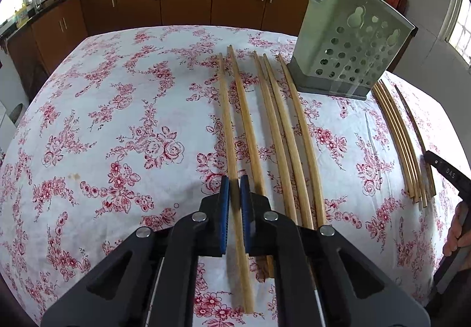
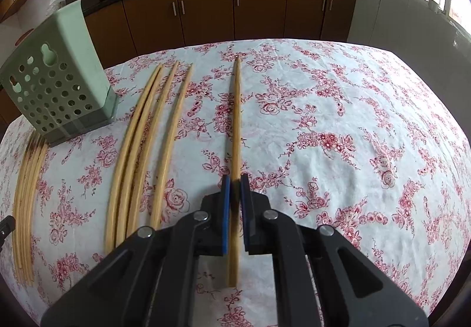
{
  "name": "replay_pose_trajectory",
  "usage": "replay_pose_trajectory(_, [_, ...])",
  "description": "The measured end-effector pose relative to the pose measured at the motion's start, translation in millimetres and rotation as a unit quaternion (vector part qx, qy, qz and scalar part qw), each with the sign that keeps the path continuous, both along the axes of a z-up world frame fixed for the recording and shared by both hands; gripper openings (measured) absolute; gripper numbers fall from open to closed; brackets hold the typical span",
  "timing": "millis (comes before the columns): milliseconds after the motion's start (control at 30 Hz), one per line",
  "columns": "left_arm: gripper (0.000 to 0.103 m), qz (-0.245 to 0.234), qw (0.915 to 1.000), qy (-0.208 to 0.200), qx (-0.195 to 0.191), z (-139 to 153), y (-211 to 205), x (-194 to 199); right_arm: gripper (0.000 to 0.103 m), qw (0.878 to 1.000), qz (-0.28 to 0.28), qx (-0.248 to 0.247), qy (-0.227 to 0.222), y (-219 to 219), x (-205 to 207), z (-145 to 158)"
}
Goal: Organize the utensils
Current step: 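Lift the held chopstick with the left tool while the right tool lifts its chopstick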
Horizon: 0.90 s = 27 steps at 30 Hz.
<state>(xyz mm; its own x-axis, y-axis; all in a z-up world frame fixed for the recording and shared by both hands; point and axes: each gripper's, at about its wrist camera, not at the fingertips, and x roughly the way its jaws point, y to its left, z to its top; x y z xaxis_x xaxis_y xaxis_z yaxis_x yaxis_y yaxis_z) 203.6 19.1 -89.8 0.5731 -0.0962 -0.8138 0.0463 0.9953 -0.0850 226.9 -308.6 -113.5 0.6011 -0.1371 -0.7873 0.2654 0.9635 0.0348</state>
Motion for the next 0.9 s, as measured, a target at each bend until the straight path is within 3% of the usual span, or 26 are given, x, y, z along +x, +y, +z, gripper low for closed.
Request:
replay_pose_trajectory(167, [0.007, 0.026, 0.9995, -0.009, 0.017, -1, 20, 33, 0.008, 1.0, 0.009, 0.001, -0.006, -6, 11, 0])
replay_pose_trajectory(333, [0.008, 0.031, 0.9994, -0.017, 0.004, -1, 36, 56, 0.008, 1.0, -0.004, -0.013, -0.01, -20, 21, -1])
replay_pose_trajectory(500, [0.008, 0.015, 0.9995, -0.024, -0.01, -1, 42, 40, 0.01, 1.0, -0.002, -0.011, -0.012, -27, 18, -2])
replay_pose_trajectory(900, [0.009, -0.002, 0.9992, -0.037, 0.011, -1, 37, 4, 0.011, 1.0, 0.008, -0.011, -0.012, -18, -6, -3])
